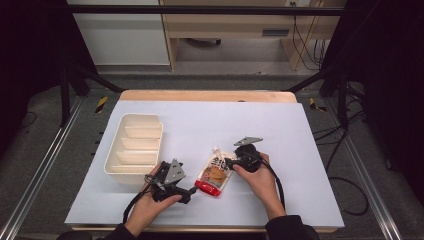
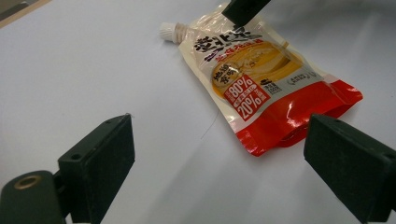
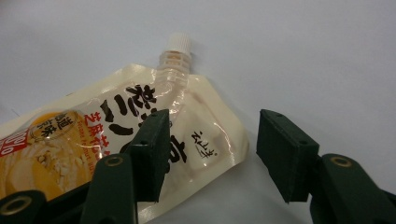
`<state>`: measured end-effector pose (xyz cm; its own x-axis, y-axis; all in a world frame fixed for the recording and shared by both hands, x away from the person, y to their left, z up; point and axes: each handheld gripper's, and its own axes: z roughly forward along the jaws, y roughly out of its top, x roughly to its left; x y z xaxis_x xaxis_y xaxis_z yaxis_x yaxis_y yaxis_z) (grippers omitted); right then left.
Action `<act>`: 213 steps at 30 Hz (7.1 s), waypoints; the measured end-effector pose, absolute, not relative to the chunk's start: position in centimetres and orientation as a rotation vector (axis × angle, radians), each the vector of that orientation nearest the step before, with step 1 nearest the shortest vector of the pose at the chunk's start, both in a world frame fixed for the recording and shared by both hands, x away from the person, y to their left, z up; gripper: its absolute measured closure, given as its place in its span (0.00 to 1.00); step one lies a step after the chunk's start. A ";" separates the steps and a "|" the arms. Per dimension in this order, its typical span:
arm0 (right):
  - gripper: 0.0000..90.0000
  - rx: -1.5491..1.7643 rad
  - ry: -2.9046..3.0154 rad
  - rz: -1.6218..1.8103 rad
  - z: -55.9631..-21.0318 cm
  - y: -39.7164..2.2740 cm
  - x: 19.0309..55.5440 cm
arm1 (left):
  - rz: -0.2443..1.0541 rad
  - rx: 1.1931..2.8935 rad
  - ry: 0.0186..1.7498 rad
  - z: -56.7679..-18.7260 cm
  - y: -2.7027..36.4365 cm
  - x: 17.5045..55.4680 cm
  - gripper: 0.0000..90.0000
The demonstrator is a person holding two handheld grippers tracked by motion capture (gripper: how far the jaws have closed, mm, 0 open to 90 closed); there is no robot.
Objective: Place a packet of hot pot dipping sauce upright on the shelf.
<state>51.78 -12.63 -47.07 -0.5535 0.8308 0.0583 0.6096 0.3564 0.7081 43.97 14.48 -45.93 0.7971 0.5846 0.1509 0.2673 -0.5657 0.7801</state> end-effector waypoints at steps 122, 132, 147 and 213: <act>1.00 0.490 2.370 1.483 -39.2 -10.7 42.6 | 0.530 2.317 0.358 -36.4 16.2 45.4 0.11; 1.00 0.471 2.376 1.492 -39.2 -10.7 42.6 | 0.524 2.350 0.286 -35.9 15.1 45.8 0.14; 1.00 0.421 2.387 1.480 -38.8 -10.3 43.7 | 0.510 2.427 0.172 -36.0 12.9 46.5 0.20; 0.07 0.976 2.236 1.082 -43.5 -14.7 44.5 | 0.348 2.483 0.175 -36.9 13.1 48.8 0.80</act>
<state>44.50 -14.75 -43.51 -0.6376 0.7638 -0.1008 0.3947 0.4363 0.8086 48.78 13.06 -36.94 0.9564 0.2061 0.2068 0.0431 -0.8003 0.5981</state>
